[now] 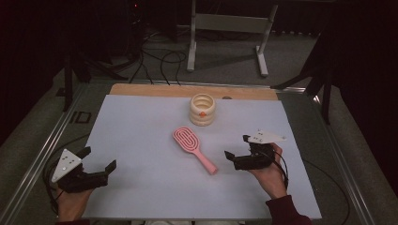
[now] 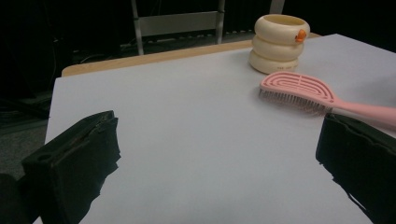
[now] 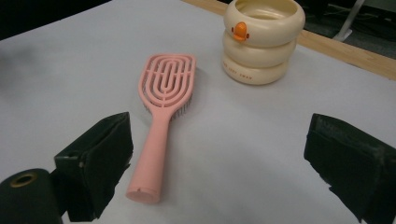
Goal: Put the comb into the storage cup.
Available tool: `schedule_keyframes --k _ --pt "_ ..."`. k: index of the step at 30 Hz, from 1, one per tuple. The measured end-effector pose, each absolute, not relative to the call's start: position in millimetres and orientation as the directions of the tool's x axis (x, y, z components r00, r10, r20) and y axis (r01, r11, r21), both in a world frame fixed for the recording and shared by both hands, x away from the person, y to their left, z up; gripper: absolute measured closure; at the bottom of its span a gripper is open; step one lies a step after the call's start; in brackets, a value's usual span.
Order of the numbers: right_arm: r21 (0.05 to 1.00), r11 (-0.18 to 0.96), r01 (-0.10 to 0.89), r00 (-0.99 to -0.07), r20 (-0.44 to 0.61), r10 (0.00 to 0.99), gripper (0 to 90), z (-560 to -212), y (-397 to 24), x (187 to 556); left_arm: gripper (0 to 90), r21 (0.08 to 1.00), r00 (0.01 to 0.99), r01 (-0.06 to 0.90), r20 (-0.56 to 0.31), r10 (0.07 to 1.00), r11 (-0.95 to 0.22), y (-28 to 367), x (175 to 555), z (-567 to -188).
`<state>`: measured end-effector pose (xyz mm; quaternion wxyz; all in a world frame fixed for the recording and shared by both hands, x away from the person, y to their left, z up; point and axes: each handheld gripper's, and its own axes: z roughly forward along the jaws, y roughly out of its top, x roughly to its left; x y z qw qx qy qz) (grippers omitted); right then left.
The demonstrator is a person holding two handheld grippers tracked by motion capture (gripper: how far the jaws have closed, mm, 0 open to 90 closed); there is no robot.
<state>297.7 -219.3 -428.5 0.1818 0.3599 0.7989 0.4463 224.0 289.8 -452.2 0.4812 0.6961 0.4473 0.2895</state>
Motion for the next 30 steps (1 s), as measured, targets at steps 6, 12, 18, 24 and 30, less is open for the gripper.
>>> schedule_keyframes --k 6,12,18,24,30 --pt "0.837 0.359 0.413 -0.684 0.025 0.729 7.9 -426.8 -211.1 301.9 0.0 0.930 0.434 0.340 -0.023 0.901 -0.140 289.2 224.2 -452.2" --pt "0.828 0.374 0.417 -0.695 0.026 0.718 7.9 -424.6 -201.6 305.9 0.0 0.930 0.436 0.341 -0.026 0.900 -0.139 289.1 224.4 -452.4" --pt "0.818 0.396 0.417 -0.705 0.017 0.709 7.8 -422.8 -192.9 310.1 0.0 0.927 0.436 0.348 -0.027 0.900 -0.141 288.9 224.7 -452.7" --pt "0.809 0.406 0.425 -0.708 0.018 0.706 7.9 -423.4 -186.2 313.5 0.0 0.925 0.433 0.352 -0.028 0.901 -0.141 288.5 224.6 -452.4" --pt "0.786 0.430 0.444 -0.715 0.022 0.698 7.9 -425.9 -174.3 320.0 0.1 0.924 0.434 0.357 -0.033 0.900 -0.138 288.3 225.0 -453.2"
